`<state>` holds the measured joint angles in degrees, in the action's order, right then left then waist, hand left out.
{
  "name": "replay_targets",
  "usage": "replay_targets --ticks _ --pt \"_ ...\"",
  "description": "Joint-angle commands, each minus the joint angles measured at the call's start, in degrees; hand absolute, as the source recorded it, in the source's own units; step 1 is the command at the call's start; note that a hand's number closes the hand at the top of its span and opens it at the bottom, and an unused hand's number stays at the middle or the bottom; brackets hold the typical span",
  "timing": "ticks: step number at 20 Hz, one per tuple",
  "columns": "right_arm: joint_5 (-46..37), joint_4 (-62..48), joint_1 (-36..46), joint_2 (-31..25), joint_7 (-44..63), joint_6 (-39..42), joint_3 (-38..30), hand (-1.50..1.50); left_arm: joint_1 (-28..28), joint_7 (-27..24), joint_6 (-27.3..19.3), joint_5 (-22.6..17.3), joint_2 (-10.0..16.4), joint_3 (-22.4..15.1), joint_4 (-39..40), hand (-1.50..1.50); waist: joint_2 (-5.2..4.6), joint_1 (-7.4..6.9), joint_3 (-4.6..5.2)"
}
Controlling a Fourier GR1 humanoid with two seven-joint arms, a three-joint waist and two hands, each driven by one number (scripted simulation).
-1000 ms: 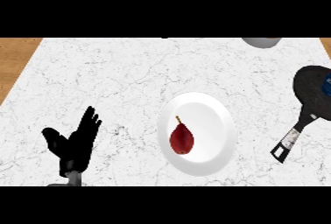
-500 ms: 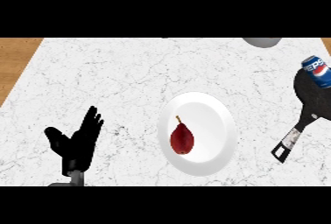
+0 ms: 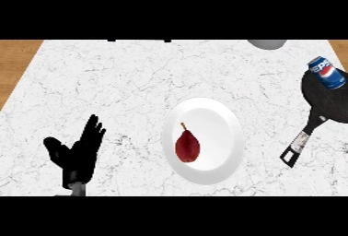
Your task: Pick the can from the plate and place it in the pan
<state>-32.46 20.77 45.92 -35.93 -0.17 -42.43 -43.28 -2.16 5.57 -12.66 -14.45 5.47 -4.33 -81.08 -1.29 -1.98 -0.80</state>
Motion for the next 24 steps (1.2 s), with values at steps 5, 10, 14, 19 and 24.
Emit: replay_targets --ticks 5,10,14,19,24 --pt "18.6 4.3 -9.0 0.9 -22.8 19.5 -12.7 -1.5 -1.5 -1.7 -0.2 0.0 -0.1 1.1 1.5 0.0 0.72 1.72 0.44" --pt "22.3 4.2 -9.7 4.7 -29.1 26.4 -11.8 -1.5 0.0 1.1 -0.5 0.2 0.5 1.3 0.3 0.0 1.1 1.44 0.7" --pt "24.5 9.7 -14.2 8.0 -27.3 25.5 -6.9 -1.5 -1.5 -0.1 1.5 0.0 1.2 2.6 0.2 0.0 1.34 1.82 0.81" --pt "26.2 20.5 -18.6 11.2 -20.9 21.9 -4.0 -1.5 -3.4 7.0 -1.3 0.9 1.6 1.4 -8.6 0.0 1.45 1.91 0.81" --pt "27.6 36.8 -26.2 17.3 -12.8 18.8 1.9 -1.5 -1.6 2.9 -0.1 1.6 0.1 2.7 -2.8 0.0 1.41 2.11 0.83"
